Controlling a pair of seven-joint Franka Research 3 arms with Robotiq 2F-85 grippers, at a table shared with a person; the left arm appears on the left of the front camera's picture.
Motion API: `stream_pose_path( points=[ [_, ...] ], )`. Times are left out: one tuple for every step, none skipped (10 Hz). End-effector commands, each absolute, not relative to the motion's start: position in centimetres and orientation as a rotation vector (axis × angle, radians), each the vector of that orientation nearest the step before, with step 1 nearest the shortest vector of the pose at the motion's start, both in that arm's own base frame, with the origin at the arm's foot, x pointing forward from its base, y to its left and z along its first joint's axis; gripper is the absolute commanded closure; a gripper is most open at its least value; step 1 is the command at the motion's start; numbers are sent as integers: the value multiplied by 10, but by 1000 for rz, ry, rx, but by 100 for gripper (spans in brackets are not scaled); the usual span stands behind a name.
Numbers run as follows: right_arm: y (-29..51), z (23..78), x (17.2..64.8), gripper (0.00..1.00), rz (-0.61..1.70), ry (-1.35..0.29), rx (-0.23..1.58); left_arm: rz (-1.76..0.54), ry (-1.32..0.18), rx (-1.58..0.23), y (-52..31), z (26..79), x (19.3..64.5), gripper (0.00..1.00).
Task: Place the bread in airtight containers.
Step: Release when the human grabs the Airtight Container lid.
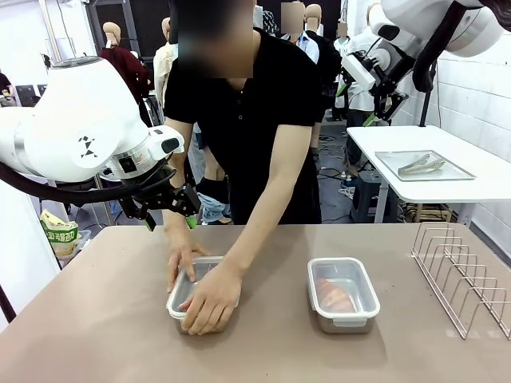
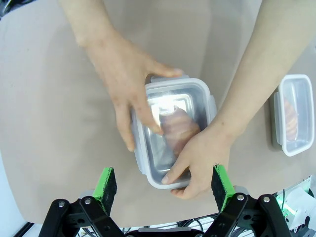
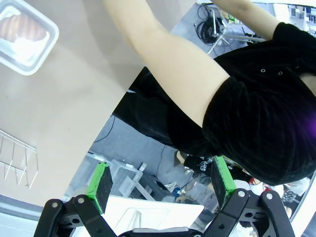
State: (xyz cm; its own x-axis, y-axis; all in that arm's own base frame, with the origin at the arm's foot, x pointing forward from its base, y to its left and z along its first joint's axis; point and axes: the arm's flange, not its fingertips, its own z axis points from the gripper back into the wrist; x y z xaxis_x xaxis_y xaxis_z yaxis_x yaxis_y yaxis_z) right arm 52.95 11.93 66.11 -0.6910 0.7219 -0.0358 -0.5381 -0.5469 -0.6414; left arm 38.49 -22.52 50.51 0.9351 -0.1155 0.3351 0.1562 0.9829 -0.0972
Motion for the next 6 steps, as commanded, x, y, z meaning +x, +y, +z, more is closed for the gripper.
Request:
stream_pose_path(
  points=[
    [119,661,529,0,2233,-792,-389,-138,-339,-117,-224,506,385,0],
    [119,661,529,0,2233,-792,-389,-138,-339,-117,-224,506,385,0],
    [119,661,529,0,2233,-792,-389,-138,-339,-117,-224,506,385,0],
    [119,661,529,0,2233,-792,-389,-138,-339,-117,-224,506,385,0],
    [119,661,529,0,2233,-792,-389,-138,-339,-117,-224,506,385,0],
    [119,661,529,0,2233,-792,-389,-138,-339,-117,-224,506,385,0]
  ],
)
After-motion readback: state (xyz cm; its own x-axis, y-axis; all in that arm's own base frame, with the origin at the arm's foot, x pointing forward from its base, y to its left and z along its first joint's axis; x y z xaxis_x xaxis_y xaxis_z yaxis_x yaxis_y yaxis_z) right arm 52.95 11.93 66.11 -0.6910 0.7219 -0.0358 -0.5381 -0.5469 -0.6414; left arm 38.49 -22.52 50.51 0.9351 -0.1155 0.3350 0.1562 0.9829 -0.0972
